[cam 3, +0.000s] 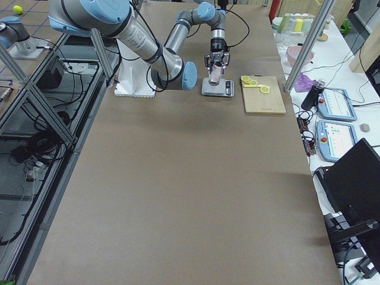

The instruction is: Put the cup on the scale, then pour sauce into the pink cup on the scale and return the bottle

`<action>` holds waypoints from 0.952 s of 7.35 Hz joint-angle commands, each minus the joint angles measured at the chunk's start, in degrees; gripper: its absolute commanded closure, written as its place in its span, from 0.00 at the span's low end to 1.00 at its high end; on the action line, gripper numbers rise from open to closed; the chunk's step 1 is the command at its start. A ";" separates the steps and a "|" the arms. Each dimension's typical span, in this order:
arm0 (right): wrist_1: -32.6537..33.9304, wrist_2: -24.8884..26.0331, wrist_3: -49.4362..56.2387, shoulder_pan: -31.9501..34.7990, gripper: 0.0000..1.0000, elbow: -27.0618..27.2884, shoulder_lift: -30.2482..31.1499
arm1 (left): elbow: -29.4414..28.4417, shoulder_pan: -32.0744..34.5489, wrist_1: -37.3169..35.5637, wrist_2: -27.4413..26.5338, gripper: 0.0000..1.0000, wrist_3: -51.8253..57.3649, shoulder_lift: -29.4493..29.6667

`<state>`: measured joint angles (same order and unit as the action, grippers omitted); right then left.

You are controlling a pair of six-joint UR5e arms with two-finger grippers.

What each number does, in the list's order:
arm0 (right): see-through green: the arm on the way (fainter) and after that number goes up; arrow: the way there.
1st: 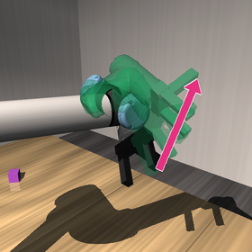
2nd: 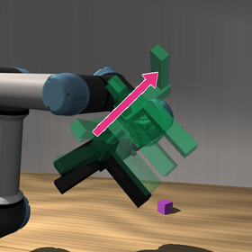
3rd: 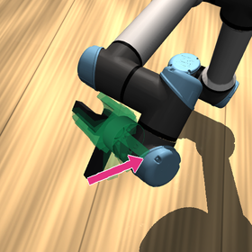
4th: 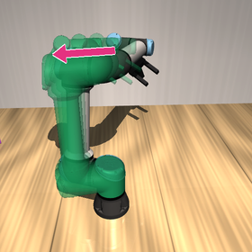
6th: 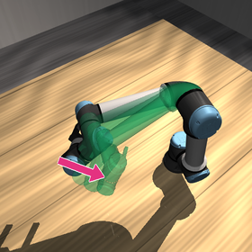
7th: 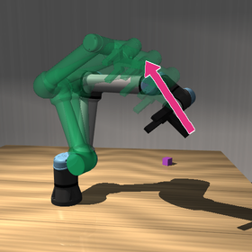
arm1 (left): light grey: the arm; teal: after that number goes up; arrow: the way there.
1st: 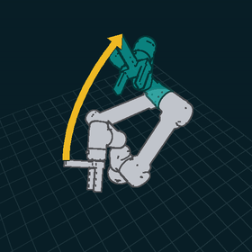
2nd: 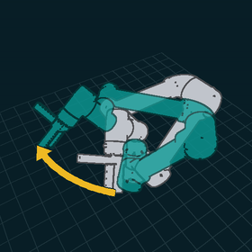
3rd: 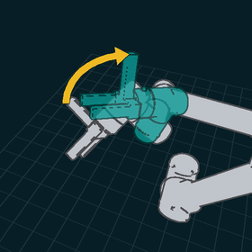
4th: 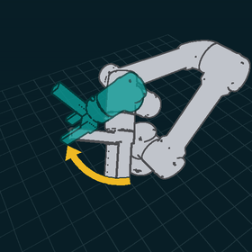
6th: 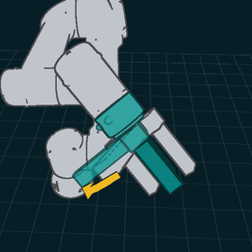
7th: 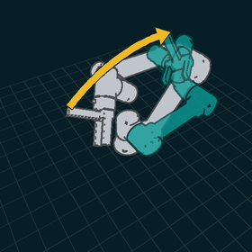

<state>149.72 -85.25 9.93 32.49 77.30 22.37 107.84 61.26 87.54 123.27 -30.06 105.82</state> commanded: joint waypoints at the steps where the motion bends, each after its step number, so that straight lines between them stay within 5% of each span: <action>1: 1.88 0.78 -0.09 -0.32 0.44 0.04 -0.05 | 0.00 0.00 0.00 0.04 0.07 0.00 0.00; 7: 3.47 1.76 -0.18 -0.59 0.47 -0.48 0.30 | 0.00 0.00 0.00 0.04 0.07 0.00 0.00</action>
<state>152.94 -83.58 9.79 31.94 77.07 22.61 107.84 61.26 87.54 123.27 -30.06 105.82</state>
